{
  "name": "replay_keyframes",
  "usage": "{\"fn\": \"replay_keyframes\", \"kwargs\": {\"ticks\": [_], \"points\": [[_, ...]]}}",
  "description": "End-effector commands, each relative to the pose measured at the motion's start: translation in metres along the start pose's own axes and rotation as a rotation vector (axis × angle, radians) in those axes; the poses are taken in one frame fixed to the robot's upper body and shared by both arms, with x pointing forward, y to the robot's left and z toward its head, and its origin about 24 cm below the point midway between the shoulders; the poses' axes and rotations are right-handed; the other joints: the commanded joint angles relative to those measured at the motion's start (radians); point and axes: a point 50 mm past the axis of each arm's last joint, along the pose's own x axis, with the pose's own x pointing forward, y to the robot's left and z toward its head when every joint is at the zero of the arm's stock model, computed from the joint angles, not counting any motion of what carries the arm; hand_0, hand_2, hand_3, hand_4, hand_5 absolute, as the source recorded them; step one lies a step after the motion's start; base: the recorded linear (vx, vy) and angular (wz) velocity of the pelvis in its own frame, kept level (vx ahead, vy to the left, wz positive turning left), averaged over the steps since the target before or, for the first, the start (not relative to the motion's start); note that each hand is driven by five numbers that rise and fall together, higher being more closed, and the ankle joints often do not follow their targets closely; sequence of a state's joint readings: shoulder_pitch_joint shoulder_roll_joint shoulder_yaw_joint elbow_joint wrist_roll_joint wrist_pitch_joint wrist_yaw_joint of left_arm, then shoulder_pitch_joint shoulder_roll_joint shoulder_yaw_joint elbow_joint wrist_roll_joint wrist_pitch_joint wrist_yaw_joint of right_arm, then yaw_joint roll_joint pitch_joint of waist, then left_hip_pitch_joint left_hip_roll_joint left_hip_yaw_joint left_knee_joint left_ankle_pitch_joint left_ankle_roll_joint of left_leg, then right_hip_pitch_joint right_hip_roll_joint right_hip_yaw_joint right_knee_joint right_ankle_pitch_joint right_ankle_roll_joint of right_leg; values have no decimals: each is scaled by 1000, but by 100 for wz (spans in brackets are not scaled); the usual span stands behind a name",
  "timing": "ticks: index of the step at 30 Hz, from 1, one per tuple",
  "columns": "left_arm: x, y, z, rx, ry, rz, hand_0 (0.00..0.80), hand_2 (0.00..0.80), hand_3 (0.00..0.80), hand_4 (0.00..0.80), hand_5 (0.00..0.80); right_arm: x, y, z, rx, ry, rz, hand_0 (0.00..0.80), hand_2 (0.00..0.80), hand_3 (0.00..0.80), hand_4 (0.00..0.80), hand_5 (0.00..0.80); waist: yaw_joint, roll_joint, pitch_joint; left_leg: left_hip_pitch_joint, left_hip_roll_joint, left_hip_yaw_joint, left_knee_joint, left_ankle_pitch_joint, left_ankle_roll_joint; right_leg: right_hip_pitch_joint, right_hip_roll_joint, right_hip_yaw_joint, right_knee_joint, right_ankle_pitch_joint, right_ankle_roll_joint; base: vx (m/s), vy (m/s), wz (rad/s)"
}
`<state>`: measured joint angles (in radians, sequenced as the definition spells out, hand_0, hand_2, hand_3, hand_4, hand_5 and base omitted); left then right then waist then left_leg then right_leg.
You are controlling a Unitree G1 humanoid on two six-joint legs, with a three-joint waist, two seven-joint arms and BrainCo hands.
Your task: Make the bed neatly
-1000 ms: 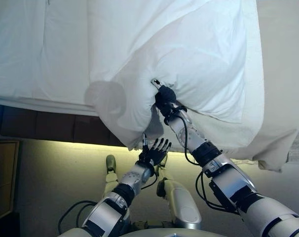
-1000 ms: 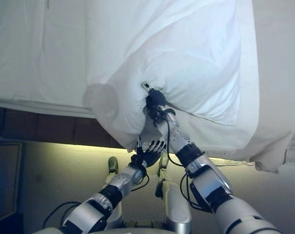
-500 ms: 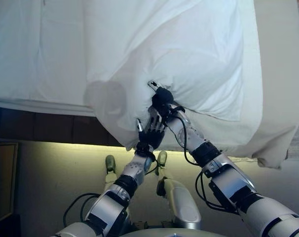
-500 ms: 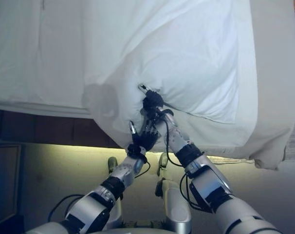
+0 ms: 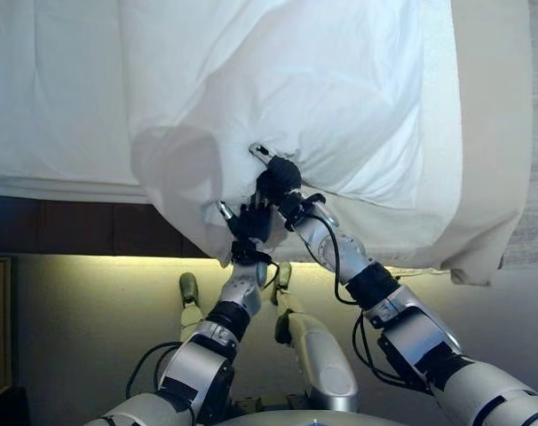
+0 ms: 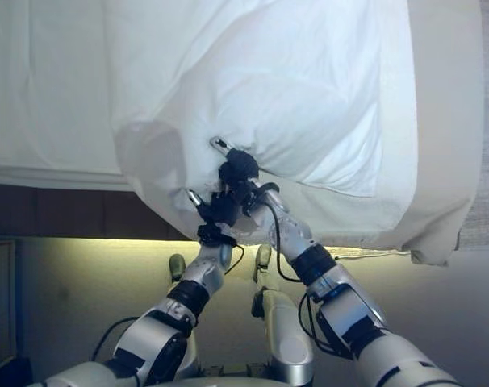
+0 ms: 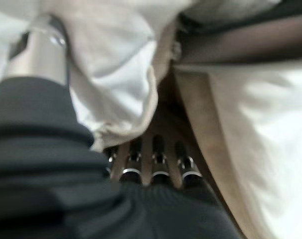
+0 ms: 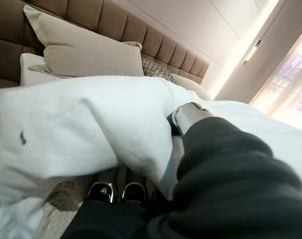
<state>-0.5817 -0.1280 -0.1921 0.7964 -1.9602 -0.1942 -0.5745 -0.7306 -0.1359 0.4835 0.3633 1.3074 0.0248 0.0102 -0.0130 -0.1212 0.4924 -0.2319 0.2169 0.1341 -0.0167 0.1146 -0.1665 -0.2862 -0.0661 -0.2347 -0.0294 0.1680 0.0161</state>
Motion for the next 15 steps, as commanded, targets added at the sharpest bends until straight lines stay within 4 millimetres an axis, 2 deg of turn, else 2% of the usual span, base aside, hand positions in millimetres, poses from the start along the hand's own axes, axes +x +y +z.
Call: {"fn": "replay_keyframes", "kwargs": {"ticks": [1, 5, 6, 7, 15], "points": [[27, -43, -17, -38, 9, -207, 0, 0, 0, 0, 0, 1, 74, -3, 37, -49, 372, 800, 800, 800, 800, 800, 21, -62, -15, -40, 44, -4, -9, 59, 11, -33, -69, -18, 139, -71, 88, -11, -26, 8], [27, -44, -2, -20, -58, -202, 0, 0, 0, 0, 0, -4, 64, 0, 35, -75, 343, 800, 800, 800, 800, 800, 29, -72, -18, -43, 44, -12, -5, 55, 13, -26, -71, -27, 138, -72, 91, -4, -29, 5], [27, -44, 4, -12, -74, -207, 0, 0, 0, 0, 0, -6, 60, 2, 26, -78, 325, 631, 631, 631, 631, 631, 31, -75, -20, -42, 45, -14, -4, 53, 13, -22, -72, -30, 136, -72, 92, 20, -31, 7], [27, -45, 9, -4, -87, -208, 0, 0, 0, 0, 0, -8, 56, 3, 23, -78, 300, 0, 0, 0, 0, 0, 32, -78, -21, -40, 45, -15, -3, 52, 13, -18, -72, -32, 134, -73, 92, 24, -36, 9], [27, -51, 57, 61, -194, -204, 0, 0, 0, 0, 0, -25, 29, 15, 8, -90, 230, 0, 0, 0, 0, 0, 46, -97, -38, -16, 43, -29, -9, 39, 15, 29, -66, -41, 118, -83, 94, 17, -29, 8]]}}
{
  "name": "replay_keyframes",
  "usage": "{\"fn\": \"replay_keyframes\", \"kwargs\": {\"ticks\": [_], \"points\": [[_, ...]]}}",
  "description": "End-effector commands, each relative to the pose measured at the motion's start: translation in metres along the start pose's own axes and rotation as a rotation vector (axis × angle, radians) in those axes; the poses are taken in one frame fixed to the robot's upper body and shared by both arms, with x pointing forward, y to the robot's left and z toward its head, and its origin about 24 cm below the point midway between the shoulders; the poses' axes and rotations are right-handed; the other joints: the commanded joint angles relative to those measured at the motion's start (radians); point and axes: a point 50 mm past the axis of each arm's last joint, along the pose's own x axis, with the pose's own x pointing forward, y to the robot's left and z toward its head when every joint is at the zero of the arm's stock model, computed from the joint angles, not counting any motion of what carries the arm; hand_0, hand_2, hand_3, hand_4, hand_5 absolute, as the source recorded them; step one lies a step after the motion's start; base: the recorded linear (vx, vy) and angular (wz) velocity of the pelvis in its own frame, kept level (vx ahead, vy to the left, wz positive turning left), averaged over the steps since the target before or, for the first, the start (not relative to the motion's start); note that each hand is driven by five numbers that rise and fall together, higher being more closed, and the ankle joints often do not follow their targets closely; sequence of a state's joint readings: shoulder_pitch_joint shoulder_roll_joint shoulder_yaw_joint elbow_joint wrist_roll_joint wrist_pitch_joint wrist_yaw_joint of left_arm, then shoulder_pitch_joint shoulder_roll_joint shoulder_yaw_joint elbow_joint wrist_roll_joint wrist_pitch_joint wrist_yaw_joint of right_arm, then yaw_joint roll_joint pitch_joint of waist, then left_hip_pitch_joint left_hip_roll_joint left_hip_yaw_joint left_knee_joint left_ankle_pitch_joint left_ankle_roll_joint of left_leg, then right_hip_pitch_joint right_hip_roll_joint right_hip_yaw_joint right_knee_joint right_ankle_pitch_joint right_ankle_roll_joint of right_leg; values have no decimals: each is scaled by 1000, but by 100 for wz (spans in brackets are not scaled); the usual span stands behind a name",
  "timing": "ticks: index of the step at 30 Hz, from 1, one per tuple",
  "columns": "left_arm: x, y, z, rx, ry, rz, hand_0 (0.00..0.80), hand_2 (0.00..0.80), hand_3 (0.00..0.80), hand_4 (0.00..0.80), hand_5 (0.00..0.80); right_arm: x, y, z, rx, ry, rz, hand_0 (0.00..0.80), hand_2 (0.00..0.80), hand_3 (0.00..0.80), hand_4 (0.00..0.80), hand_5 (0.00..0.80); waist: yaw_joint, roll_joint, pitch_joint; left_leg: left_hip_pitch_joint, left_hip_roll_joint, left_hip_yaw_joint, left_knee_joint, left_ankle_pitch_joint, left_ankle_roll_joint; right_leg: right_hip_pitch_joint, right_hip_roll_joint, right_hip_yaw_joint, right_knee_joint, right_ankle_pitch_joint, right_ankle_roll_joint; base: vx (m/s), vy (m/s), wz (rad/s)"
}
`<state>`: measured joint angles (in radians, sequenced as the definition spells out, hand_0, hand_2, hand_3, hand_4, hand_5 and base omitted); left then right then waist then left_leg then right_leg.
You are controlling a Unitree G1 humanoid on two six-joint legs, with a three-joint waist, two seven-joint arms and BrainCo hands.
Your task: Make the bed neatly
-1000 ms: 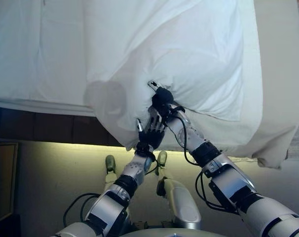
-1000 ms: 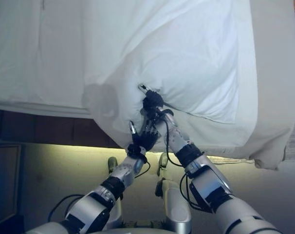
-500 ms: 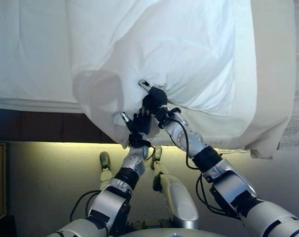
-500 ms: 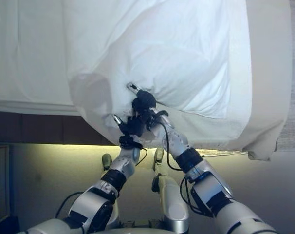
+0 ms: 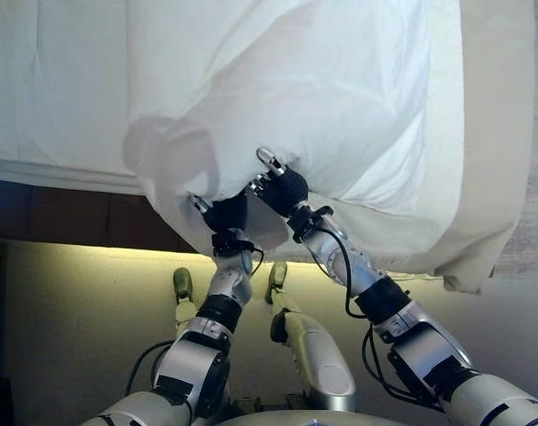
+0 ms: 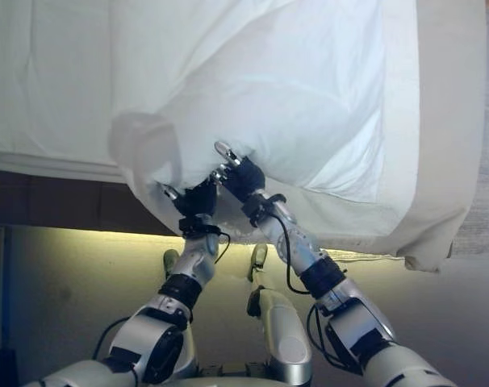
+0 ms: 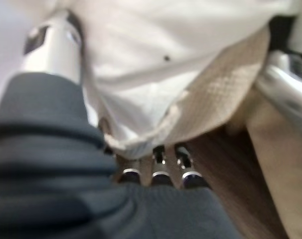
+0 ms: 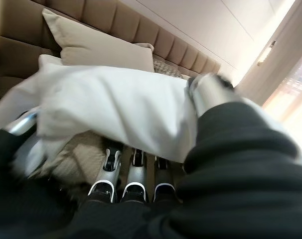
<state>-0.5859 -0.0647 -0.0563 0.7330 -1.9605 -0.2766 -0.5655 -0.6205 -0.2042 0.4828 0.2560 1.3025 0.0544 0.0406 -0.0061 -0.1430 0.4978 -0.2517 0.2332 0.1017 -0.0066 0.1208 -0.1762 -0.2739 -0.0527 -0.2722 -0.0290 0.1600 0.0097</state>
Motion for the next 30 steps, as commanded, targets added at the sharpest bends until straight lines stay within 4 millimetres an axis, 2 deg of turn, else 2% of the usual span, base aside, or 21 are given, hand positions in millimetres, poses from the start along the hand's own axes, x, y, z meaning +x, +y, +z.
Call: {"fn": "replay_keyframes", "kwargs": {"ticks": [1, 8, 14, 19, 30], "points": [[20, -27, 13, 17, -8, -110, 0, 0, 0, 0, 0, -3, 39, 18, 14, -111, 218, 0, 0, 0, 0, 0, 42, -76, -47, 8, 25, 0, -20, 32, 26, 25, -80, -6, 114, -76, 101, 22, -33, 10], [12, -18, 47, 64, -62, -40, 0, 0, 0, 0, 0, -13, 21, 12, 2, -62, 169, 0, 0, 0, 0, 0, 68, -68, -83, 53, 9, -23, -34, 22, 34, 89, -92, -23, 92, -82, 103, 44, -12, 11], [-5, -5, 83, 105, -138, 51, 0, 0, 0, 0, 0, -30, -12, -6, 18, -2, 39, 0, 0, 0, 0, 0, 92, -41, -133, 119, -8, -40, -59, 12, 43, 169, -109, -37, 63, -90, 106, 73, 25, 12], [-17, -1, 113, 133, -212, 120, 0, 0, 0, 0, 0, -40, -31, -14, 44, 20, -41, 0, 0, 0, 0, 0, 107, -15, -182, 161, -22, -52, -65, 9, 52, 217, -123, -49, 55, -94, 104, 74, 62, 6], [-65, 14, 181, 191, -407, 272, 0, 0, 0, 0, 0, -66, -60, -37, 130, 163, -199, 0, 0, 0, 0, 0, 142, 20, -318, 272, -44, -59, -77, -17, 59, 353, -140, -71, 17, -116, 103, 111, 72, 6]]}}
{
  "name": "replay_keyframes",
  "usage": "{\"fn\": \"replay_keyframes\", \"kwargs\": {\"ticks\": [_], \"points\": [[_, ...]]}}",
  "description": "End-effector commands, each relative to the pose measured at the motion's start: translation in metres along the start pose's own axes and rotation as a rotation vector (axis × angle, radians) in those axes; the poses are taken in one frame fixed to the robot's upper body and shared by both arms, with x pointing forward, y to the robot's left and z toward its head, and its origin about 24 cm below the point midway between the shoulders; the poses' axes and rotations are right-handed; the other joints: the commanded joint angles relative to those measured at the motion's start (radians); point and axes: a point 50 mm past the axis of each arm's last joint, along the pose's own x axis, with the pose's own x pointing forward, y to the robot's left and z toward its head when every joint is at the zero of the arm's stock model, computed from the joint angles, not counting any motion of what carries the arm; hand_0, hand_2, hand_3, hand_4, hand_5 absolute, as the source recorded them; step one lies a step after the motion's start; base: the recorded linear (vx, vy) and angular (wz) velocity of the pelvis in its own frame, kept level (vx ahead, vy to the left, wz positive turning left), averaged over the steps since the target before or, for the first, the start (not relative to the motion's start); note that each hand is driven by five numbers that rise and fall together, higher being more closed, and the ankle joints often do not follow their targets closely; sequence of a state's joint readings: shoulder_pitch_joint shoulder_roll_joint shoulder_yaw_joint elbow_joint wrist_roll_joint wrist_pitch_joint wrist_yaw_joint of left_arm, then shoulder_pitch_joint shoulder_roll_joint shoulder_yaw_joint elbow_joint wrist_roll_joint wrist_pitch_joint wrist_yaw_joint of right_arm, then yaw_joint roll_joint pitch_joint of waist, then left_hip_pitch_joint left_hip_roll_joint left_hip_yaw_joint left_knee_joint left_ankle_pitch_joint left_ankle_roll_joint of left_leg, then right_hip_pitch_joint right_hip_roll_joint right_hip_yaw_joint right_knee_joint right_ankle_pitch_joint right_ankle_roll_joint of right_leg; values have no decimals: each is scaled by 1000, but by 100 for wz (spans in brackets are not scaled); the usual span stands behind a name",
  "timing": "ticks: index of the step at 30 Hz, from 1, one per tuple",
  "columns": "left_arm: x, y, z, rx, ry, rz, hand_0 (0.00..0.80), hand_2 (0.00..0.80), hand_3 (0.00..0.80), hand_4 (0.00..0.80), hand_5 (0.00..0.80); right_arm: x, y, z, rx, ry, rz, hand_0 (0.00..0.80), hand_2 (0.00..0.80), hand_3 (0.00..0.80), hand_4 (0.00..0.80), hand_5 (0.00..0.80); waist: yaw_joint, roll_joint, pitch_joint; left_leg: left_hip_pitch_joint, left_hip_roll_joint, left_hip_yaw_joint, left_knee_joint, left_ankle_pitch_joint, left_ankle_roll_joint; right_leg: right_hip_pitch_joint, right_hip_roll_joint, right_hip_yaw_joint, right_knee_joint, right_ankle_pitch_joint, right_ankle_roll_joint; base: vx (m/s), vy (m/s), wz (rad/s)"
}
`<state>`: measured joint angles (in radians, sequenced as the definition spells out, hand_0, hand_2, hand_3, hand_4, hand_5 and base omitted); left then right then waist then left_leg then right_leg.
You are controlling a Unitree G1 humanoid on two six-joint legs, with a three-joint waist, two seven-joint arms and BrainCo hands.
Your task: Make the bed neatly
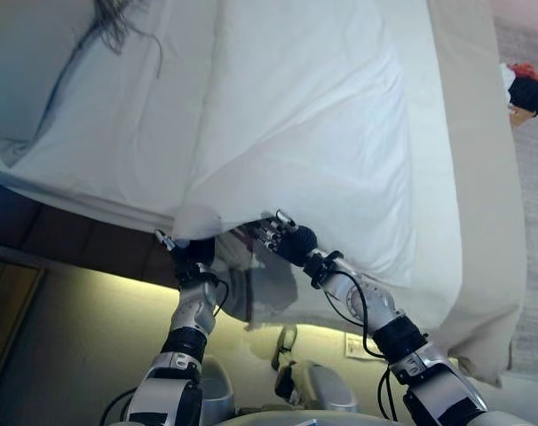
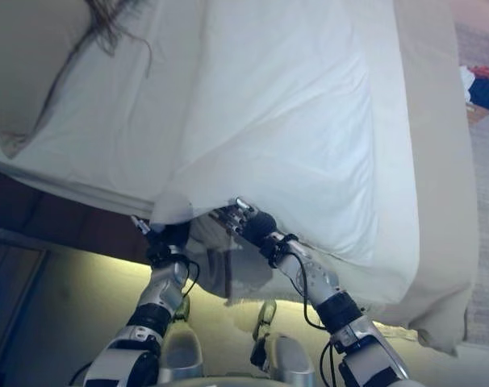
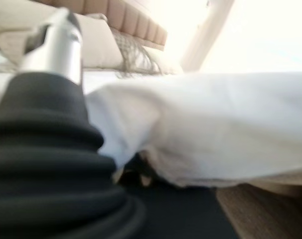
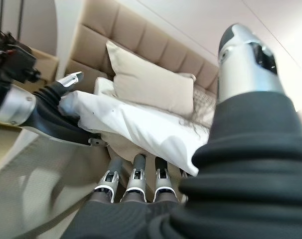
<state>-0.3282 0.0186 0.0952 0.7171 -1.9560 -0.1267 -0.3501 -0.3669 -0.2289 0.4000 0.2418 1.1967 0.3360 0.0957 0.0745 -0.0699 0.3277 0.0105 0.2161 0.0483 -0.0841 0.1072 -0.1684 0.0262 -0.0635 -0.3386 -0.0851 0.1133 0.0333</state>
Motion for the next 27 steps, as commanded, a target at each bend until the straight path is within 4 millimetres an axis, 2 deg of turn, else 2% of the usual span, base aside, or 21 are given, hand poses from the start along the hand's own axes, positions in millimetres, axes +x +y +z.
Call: {"fn": "replay_keyframes", "kwargs": {"ticks": [1, 9, 13, 17, 21, 25, 27], "points": [[-7, -21, 101, 125, -292, -78, 0, 0, 0, 0, 0, -13, -14, 8, 86, -84, -29, 0, 0, 0, 0, 0, 64, -52, -163, 20, -30, -8, -1, -6, 52, 65, -130, -5, 72, -73, 79, 137, 75, 4], [-29, -14, 142, 162, -368, -27, 0, 0, 0, 0, 0, -38, -43, -21, 99, 129, -97, 0, 0, 0, 0, 0, 78, -47, -223, 83, -47, -24, -3, -27, 58, 141, -135, -19, 63, -90, 81, 121, 56, 7], [-39, -14, 162, 186, -404, -13, 0, 0, 0, 0, 0, -62, -64, -41, 44, 281, -168, 0, 0, 0, 0, 0, 75, -51, -240, 105, -50, -20, -3, -35, 57, 171, -136, -20, 53, -93, 86, 67, 30, 7], [-47, -18, 181, 215, -446, 8, 0, 0, 0, 0, 0, -82, -76, -51, 49, 391, -184, 0, 0, 0, 0, 0, 71, -52, -243, 114, -52, -17, -3, -36, 57, 181, -138, -18, 49, -92, 91, 8, 5, 1], [-53, -22, 197, 238, -469, 22, 0, 0, 0, 0, 0, -97, -83, -63, 95, 479, -185, 0, 0, 0, 0, 0, 69, -47, -242, 119, -54, -19, -3, -35, 57, 181, -144, -15, 52, -94, 92, 7, 46, -2], [-57, -21, 205, 238, -477, 41, 0, 0, 0, 0, 0, -105, -80, -96, 148, 634, -121, 0, 0, 0, 0, 0, 82, -31, -234, 113, -60, -30, -1, -32, 58, 177, -154, -25, 57, -97, 95, -9, 65, -1], [-57, -19, 204, 234, -482, 52, 0, 0, 0, 0, 0, -104, -78, -108, 120, 706, -98, 0, 0, 0, 0, 0, 90, -27, -231, 109, -64, -35, -2, -31, 57, 179, -157, -34, 53, -95, 97, -11, 60, 0]]}}
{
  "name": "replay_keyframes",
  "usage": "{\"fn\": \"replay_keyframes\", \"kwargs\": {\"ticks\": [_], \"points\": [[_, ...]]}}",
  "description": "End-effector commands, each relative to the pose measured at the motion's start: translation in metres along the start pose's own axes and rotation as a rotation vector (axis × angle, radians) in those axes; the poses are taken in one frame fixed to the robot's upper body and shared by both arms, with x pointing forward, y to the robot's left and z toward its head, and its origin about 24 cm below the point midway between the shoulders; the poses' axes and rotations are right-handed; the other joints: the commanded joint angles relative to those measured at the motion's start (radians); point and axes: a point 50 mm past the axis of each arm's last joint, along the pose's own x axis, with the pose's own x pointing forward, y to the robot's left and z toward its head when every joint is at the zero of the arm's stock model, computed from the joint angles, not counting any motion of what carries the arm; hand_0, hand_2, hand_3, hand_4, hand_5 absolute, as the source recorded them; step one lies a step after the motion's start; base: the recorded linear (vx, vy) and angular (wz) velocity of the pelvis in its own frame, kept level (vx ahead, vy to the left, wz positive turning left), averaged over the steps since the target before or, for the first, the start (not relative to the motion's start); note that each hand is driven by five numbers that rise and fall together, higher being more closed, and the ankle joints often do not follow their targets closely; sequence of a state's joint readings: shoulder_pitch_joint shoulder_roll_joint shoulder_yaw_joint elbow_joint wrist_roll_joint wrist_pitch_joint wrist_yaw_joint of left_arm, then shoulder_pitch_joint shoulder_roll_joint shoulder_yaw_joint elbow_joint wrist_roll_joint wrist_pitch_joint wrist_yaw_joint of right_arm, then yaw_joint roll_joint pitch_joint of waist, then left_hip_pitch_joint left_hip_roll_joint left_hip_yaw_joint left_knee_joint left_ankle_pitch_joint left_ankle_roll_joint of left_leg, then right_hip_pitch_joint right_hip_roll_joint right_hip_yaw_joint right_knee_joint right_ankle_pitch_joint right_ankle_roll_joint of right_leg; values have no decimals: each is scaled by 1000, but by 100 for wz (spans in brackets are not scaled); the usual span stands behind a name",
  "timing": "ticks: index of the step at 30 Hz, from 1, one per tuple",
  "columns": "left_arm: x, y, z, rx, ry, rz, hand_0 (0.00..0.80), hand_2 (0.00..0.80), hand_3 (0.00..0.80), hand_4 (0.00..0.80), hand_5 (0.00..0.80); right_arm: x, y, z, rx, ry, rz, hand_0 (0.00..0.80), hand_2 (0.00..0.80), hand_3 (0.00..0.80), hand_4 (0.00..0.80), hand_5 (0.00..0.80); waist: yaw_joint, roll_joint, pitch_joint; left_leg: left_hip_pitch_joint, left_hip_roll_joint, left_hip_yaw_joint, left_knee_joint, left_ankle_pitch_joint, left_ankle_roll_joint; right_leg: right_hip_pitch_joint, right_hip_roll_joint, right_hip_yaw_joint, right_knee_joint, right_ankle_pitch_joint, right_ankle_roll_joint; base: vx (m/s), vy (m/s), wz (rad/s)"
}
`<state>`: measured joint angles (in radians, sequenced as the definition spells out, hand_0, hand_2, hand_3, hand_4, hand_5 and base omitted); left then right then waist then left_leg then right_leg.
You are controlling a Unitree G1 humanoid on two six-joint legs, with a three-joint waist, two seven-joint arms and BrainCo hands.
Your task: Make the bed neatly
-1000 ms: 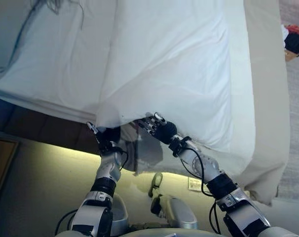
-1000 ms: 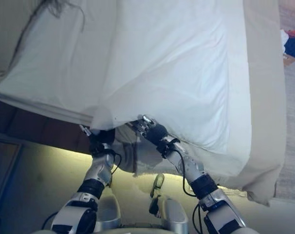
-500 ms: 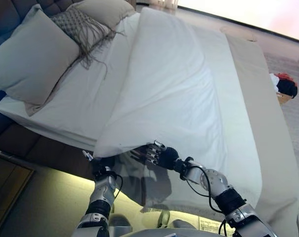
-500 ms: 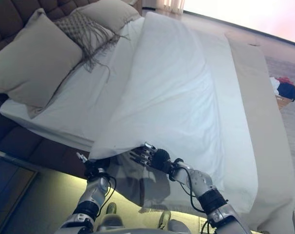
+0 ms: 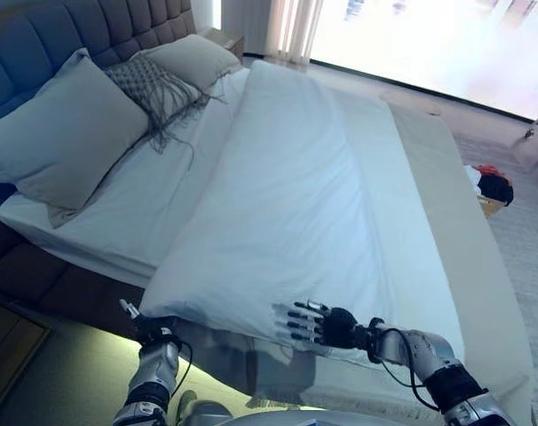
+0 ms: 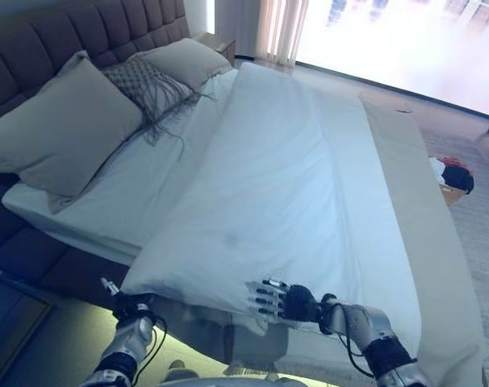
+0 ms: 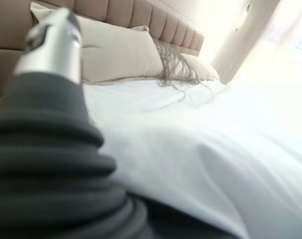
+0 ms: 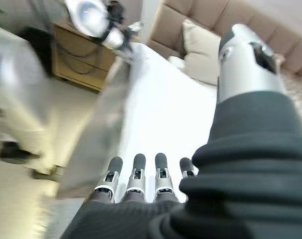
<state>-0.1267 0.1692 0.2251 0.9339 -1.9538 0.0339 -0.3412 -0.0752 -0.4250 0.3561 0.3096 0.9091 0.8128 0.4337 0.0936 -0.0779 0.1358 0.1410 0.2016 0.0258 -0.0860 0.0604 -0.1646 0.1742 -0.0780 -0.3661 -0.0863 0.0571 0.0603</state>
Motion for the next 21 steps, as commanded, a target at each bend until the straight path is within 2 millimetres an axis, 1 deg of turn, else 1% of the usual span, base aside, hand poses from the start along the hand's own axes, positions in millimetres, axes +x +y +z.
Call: {"fn": "replay_keyframes", "kwargs": {"ticks": [1, 3, 6, 8, 9, 10, 11, 12, 13, 16, 19, 21], "points": [[4, -62, 95, 87, -309, -211, 0, 0, 0, 0, 0, 19, 6, -21, -43, 130, 79, 0, 0, 0, 0, 0, 79, -18, -37, -26, -51, -16, 0, 17, 54, 31, -145, -12, 53, -37, 71, -10, 41, 3], [6, -63, 95, 99, -307, -205, 0, 0, 0, 0, 0, 22, 2, -28, -45, 176, 49, 0, 0, 0, 0, 0, 88, -19, -35, -33, -56, -23, 1, 19, 54, 33, -147, -18, 50, -35, 73, -7, 22, 5], [7, -67, 100, 119, -309, -207, 0, 0, 0, 0, 0, 8, -30, -29, -178, 243, -124, 0, 0, 0, 0, 0, 100, -26, -31, -43, -62, -30, 0, 19, 56, 31, -149, -28, 45, -30, 76, -18, -7, 10], [6, -71, 107, 124, -320, -210, 0, 0, 0, 0, 0, -10, -58, -30, -188, 227, -267, 0, 0, 0, 0, 0, 105, -30, -27, -49, -66, -36, -1, 19, 57, 29, -150, -31, 41, -26, 80, -17, -21, 14], [6, -73, 110, 127, -325, -212, 0, 0, 0, 0, 0, -18, -68, -31, -189, 215, -315, 0, 0, 0, 0, 0, 106, -31, -26, -50, -67, -38, -1, 18, 58, 28, -149, -32, 39, -25, 80, -11, -17, 6], [5, -75, 116, 132, -333, -211, 0, 0, 0, 0, 0, -32, -85, -31, -189, 181, -399, 0, 0, 0, 0, 0, 107, -31, -25, -49, -68, -38, -1, 16, 59, 28, -148, -30, 39, -25, 80, 0, 0, 0], [4, -77, 120, 136, -340, -207, 0, 0, 0, 0, 0, -44, -96, -35, -124, 142, -441, 0, 0, 0, 0, 0, 108, -29, -25, -47, -67, -40, 0, 9, 59, 30, -147, -28, 40, -30, 81, 0, 0, 0], [4, -79, 123, 137, -346, -206, 0, 0, 0, 0, 0, -50, -101, -35, -71, 101, -465, 0, 0, 0, 0, 0, 107, -29, -25, -51, -69, -42, -1, 15, 61, 26, -149, -29, 39, -25, 82, 0, 0, 0], [1, -82, 130, 130, -364, -205, 0, 0, 0, 0, 0, -64, -112, -34, -21, 38, -516, 0, 0, 0, 0, 0, 103, -26, -24, -49, -69, -41, 1, 11, 61, 25, -148, -23, 40, -28, 80, -17, 37, -1], [-2, -91, 143, 118, -394, -212, 0, 0, 0, 0, 0, -98, -134, -38, 52, -67, -658, 0, 0, 0, 0, 0, 103, -23, -21, -54, -69, -42, 5, 4, 62, 12, -150, -14, 47, -31, 81, -17, 40, -2], [-6, -101, 154, 132, -419, -223, 0, 0, 0, 0, 0, -130, -149, -47, 157, -162, -758, 0, 0, 0, 0, 0, 112, -23, -16, -54, -71, -48, 7, -6, 64, 7, -154, -12, 51, -34, 83, -5, 10, 0], [-9, -107, 163, 145, -435, -226, 0, 0, 0, 0, 0, -145, -154, -49, 211, -212, -794, 0, 0, 0, 0, 0, 120, -22, -16, -49, -72, -53, 8, -13, 65, 11, -156, -13, 50, -35, 86, 37, 29, 0]]}}
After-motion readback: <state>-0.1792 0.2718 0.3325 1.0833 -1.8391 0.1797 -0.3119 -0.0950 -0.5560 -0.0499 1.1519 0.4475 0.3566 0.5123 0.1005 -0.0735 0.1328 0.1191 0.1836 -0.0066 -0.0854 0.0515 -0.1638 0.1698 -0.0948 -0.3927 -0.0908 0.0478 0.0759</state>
